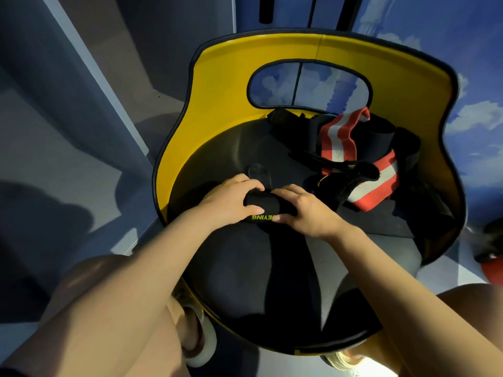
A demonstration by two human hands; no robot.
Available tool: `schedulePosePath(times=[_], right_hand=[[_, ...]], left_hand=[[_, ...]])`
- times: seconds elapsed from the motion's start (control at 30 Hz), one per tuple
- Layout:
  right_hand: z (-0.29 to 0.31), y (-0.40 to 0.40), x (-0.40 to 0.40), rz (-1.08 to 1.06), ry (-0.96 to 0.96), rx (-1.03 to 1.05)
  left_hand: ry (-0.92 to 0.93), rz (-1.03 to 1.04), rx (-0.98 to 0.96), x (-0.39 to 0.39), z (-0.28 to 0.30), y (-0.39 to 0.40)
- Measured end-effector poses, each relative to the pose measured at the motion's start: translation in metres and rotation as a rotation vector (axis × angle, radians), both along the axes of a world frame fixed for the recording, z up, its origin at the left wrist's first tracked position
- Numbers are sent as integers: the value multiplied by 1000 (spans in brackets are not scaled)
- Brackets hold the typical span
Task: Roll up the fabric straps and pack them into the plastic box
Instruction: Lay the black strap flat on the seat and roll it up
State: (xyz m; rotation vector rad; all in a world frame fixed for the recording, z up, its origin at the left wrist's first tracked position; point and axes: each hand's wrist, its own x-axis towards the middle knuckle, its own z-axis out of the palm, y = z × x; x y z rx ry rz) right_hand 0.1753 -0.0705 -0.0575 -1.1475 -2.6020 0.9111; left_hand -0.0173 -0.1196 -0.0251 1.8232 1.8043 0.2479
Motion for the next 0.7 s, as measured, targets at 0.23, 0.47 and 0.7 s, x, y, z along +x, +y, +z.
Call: schedulePosePath(times=[0.23, 0.47, 0.7], right_hand=[[12, 33, -12, 73, -143, -180], [9, 43, -16, -4, -68, -258], [-10, 30, -10, 45, 146, 109]], left_hand=[[246, -59, -11, 9, 0, -1], [205, 17, -3, 7, -14, 13], [11, 5, -179, -12, -14, 35]])
